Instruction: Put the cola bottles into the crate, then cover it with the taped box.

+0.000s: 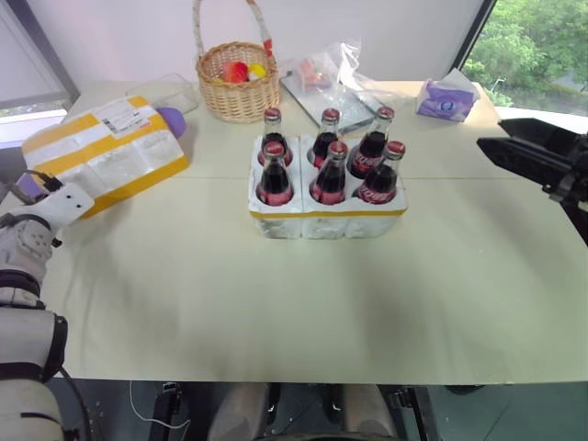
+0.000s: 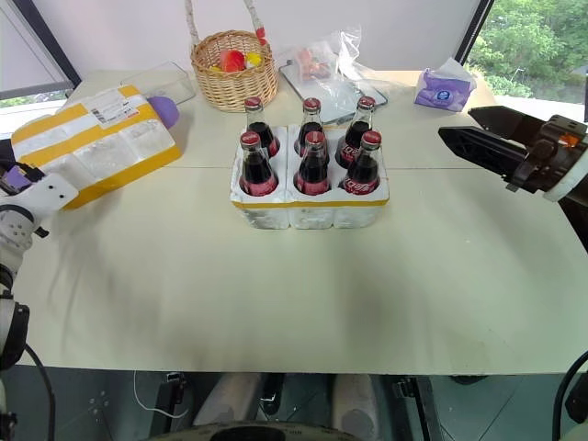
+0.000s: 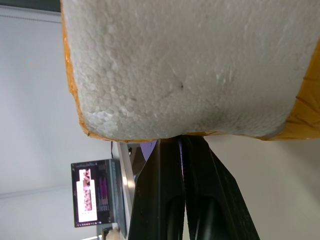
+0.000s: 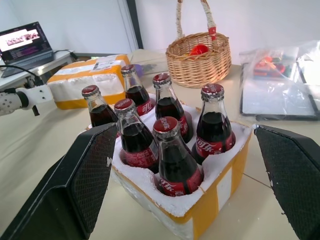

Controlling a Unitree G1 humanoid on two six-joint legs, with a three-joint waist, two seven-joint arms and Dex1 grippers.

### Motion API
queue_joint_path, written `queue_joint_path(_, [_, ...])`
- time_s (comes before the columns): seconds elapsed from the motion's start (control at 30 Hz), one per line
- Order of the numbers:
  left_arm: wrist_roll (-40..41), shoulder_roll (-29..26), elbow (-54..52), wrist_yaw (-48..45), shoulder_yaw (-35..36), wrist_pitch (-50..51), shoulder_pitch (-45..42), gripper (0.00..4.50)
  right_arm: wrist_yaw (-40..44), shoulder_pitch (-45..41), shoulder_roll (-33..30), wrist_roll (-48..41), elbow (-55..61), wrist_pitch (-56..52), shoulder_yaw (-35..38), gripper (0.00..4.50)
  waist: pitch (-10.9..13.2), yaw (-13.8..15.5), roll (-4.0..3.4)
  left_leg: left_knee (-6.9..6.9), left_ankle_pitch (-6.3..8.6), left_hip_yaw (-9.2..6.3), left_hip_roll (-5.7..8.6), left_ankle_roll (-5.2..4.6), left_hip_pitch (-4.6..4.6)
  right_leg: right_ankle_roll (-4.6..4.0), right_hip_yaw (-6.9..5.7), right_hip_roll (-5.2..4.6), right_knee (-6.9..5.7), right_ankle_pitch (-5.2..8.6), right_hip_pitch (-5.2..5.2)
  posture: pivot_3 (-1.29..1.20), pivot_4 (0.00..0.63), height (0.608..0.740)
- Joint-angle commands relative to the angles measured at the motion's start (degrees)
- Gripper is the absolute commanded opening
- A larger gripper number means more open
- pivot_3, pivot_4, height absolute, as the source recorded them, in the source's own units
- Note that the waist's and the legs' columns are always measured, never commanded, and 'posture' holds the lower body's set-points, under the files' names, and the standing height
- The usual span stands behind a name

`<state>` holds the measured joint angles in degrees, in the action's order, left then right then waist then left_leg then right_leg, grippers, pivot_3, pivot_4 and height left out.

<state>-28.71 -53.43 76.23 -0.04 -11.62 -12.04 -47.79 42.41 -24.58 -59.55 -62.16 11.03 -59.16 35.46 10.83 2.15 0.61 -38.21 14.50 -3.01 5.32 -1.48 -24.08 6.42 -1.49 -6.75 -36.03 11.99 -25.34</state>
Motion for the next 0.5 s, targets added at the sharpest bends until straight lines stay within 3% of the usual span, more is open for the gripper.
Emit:
queue_joint_path(0.03, [0.4,-1.9,-0.8,0.0,0.2,-1.7,1.6,0.06,-0.4,0.0,-0.2,-1.2,1.4,0.8,2.7,4.50,0.0,0.0,0.00,0.00,0.00,0.00,0.00,0.00,0.00,0.00,0.00,0.00,0.00,0.00,0.00,0.00,0.150,0.740])
queue_joint_path(0.33, [4.1,-5.8,-7.8,-0.4,3.4,-6.9,9.4,0.06,-0.2,-1.0,0.1,-1.2,0.2,0.7,0.7,4.50,0.0,-0.2,0.00,0.01,0.01,0.00,-0.01,0.00,0.00,0.00,0.03,-0.03,0.01,0.00,-0.02,0.00,0.150,0.740])
queue_joint_path(0.5, [8.7,-7.4,-20.5,-2.6,8.4,-5.3,19.8,0.06,1.2,-3.4,0.5,0.0,-2.2,1.4,-3.1,4.50,0.0,-0.6,-0.01,0.02,0.01,0.00,-0.02,0.00,0.01,-0.01,0.13,-0.05,0.02,0.00,-0.02,0.00,0.150,0.740])
